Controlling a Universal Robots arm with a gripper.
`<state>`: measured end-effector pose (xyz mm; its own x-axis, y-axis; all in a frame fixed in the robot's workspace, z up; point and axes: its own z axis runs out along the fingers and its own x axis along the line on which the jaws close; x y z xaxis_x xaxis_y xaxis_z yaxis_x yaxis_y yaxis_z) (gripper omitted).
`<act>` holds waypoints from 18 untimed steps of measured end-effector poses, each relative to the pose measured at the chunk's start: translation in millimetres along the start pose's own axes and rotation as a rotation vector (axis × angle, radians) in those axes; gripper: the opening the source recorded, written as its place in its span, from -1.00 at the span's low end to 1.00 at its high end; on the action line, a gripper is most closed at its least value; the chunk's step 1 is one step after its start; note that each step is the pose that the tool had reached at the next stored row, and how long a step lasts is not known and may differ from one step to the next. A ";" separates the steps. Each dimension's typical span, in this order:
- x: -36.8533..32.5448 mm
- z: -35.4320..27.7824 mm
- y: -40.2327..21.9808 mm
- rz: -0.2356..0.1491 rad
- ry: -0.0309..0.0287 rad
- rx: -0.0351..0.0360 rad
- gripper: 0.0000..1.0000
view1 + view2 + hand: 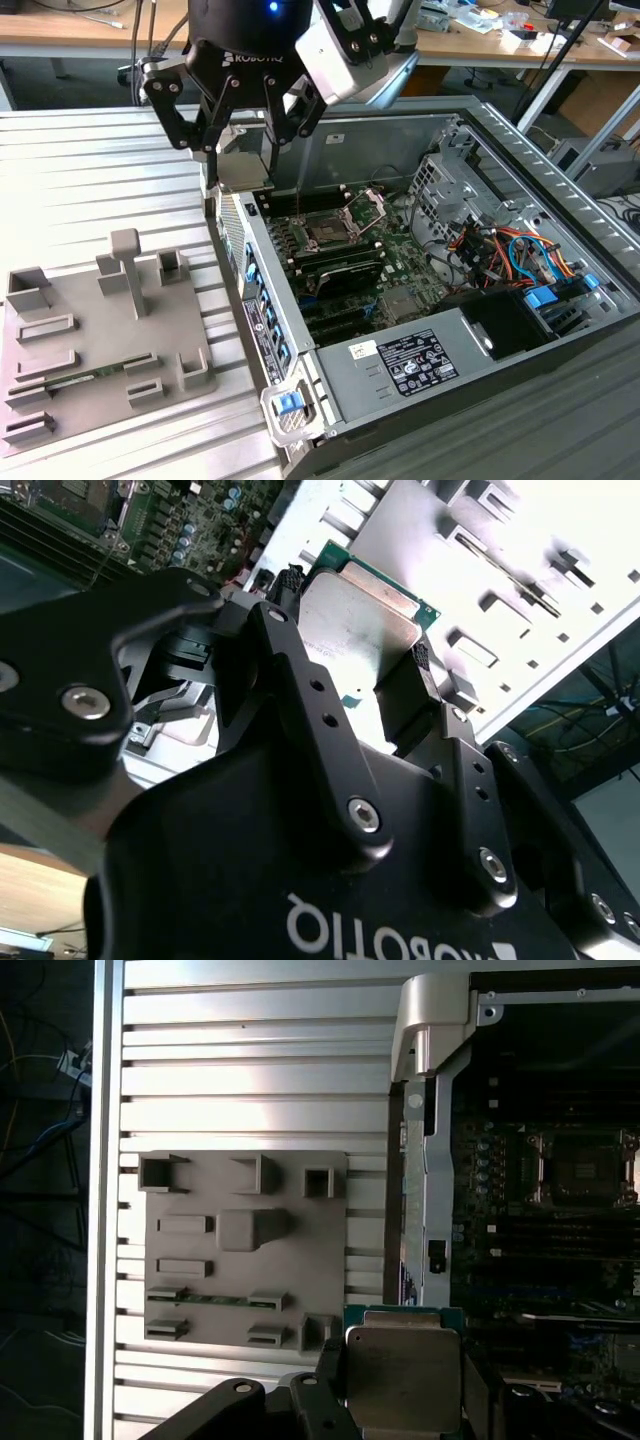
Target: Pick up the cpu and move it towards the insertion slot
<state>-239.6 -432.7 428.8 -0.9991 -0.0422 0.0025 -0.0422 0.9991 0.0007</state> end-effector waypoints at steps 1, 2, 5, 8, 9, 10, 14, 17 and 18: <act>-1.5 0.0 -0.1 0.000 0.0000 0.0000 0.09; -2.9 0.0 -0.1 0.000 0.0000 0.0000 0.09; -6.8 -0.1 -0.3 0.000 0.0000 0.0000 0.09; -10.2 -0.1 -0.4 0.000 0.0000 0.0001 0.09; -11.3 -0.1 -0.5 0.000 0.0000 0.0000 0.09; -12.2 -0.1 -0.5 0.000 0.0000 0.0001 0.09; -18.2 0.0 -0.8 0.000 -0.0001 0.0000 0.09; -21.8 -0.1 -0.9 0.000 0.0000 0.0000 0.09; -22.7 -0.1 -1.0 0.000 0.0000 0.0000 0.09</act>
<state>-217.0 -432.7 428.8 -0.9991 -0.0423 0.0025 -0.0423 0.9991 0.0006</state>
